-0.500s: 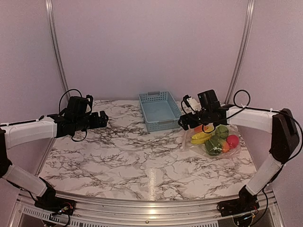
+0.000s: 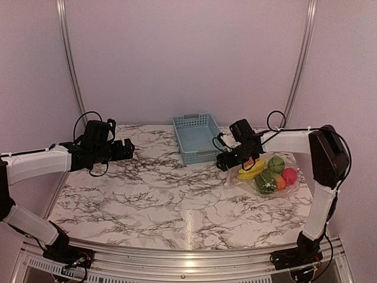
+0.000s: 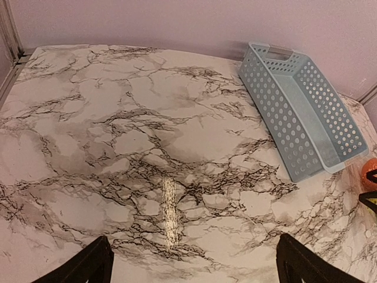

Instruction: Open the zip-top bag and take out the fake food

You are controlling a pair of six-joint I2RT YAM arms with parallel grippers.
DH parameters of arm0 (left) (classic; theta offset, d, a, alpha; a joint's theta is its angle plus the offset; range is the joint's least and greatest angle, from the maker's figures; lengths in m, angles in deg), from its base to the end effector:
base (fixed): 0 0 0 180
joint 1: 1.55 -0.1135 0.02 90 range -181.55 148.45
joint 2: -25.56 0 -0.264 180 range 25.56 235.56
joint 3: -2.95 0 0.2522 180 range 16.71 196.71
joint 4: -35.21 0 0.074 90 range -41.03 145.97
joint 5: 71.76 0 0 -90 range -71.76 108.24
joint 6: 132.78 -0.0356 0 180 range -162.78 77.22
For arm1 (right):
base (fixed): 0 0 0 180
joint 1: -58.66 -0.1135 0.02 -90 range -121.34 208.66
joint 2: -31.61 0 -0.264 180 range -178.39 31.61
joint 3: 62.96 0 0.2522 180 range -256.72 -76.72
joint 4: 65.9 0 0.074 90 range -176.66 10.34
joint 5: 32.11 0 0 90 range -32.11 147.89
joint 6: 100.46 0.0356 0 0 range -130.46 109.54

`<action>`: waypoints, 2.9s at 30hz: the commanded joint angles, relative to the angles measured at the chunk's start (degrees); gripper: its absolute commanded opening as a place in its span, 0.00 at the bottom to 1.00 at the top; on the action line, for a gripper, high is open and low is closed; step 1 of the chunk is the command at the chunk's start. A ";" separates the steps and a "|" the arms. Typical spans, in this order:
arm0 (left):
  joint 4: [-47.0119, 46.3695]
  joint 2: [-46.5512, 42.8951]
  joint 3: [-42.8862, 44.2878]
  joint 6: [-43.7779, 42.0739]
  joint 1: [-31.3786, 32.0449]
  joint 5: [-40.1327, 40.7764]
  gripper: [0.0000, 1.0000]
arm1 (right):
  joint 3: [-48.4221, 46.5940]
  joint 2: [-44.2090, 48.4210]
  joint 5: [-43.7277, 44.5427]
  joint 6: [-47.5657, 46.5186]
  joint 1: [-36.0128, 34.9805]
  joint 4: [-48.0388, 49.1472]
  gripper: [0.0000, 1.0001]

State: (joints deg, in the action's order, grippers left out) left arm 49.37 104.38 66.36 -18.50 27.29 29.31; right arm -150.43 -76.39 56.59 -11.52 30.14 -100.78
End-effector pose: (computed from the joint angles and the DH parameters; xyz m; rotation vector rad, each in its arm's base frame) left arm 0.2720 -0.1420 0.2517 -0.0348 2.0966 -0.3637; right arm 0.3511 0.1917 0.1859 -0.6601 2.4650 0.2167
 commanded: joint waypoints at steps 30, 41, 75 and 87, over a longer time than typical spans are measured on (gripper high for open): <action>0.62 0.37 1.33 -0.41 0.18 -0.29 0.99 | 21.26 15.43 8.60 11.17 -2.11 -5.58 0.68; 0.65 1.19 1.68 -0.49 0.19 0.01 0.99 | 23.08 8.62 7.24 12.57 -1.90 -1.12 0.56; -21.34 -8.22 -10.40 -11.77 6.37 -23.84 0.99 | 18.10 31.48 -21.77 8.74 -14.97 -12.91 0.00; -36.11 0.43 -13.69 -38.24 24.85 -20.37 0.96 | 12.76 31.32 -26.25 6.99 -15.02 -13.27 0.00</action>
State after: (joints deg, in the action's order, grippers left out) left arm 18.71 100.84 50.41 -44.23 47.95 7.83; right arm -134.67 -45.88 33.20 -3.44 15.74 -113.31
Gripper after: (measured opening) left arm 0.963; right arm 0.002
